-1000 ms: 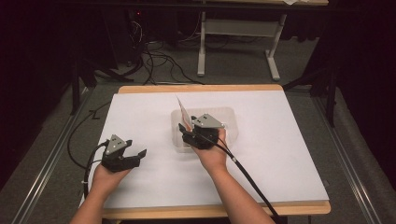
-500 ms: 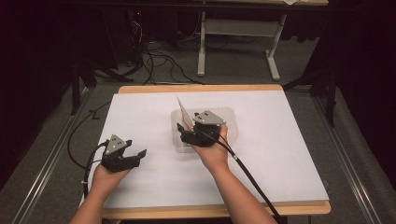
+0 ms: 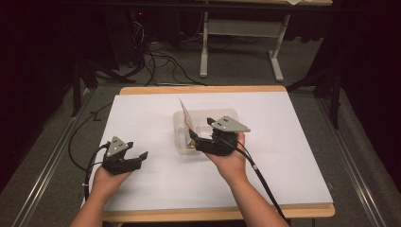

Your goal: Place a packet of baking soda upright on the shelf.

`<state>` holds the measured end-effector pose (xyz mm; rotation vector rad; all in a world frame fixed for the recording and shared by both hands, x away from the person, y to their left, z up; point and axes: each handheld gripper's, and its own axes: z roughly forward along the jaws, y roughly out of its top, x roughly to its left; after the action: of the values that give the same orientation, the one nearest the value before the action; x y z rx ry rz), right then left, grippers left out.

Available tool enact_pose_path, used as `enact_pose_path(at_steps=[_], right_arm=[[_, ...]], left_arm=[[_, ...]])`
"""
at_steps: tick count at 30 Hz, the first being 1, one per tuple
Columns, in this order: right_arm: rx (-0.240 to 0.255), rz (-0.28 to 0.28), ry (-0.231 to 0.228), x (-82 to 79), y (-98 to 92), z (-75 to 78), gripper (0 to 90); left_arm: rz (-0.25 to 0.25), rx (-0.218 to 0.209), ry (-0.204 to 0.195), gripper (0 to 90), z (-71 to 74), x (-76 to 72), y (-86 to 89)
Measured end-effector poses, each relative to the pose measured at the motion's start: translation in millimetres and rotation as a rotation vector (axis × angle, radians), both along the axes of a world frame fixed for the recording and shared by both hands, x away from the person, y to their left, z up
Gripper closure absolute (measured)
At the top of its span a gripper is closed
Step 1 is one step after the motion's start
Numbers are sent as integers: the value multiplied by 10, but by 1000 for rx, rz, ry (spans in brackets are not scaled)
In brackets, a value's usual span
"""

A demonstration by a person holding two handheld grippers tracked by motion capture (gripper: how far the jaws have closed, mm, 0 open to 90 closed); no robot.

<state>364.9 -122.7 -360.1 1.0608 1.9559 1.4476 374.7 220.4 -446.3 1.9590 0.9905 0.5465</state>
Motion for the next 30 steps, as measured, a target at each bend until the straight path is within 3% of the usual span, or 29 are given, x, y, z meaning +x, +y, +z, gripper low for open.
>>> enact_pose_path(at_steps=[6, 11, 13, 18, 21, 23, 24, 26, 27, 30], right_arm=[[-6, -26, -20, -190, -375, 54, 265], [-71, -97, -24, -334, -825, 0, 264], [-91, -142, -4, -385, -1044, -37, 260], [-129, -255, 57, -479, -1636, -191, 250], [-115, -325, 87, -556, -1968, -329, 253], [-96, -374, 91, -642, -2135, -505, 271], [-99, -403, 84, -696, -2196, -632, 300], [-141, -397, 164, -699, -2262, -765, 282], [-162, -403, 148, -705, -2275, -770, 292], [-123, -400, 125, -695, -2264, -729, 291]], left_arm=[[-1, 7, 7, 286, -10, -13, -12], [3, 8, 5, 285, -13, -16, -7], [7, 7, 8, 284, -21, -7, -3], [16, 18, 15, 280, -28, -17, -6], [24, 21, 15, 279, -33, -25, -6], [31, 23, 20, 277, -40, -25, -4], [35, 20, 23, 276, -39, -26, -5], [37, 14, 24, 275, -33, -29, -9], [39, 14, 26, 275, -34, -30, -15], [41, 12, 36, 274, -35, -29, -24]])
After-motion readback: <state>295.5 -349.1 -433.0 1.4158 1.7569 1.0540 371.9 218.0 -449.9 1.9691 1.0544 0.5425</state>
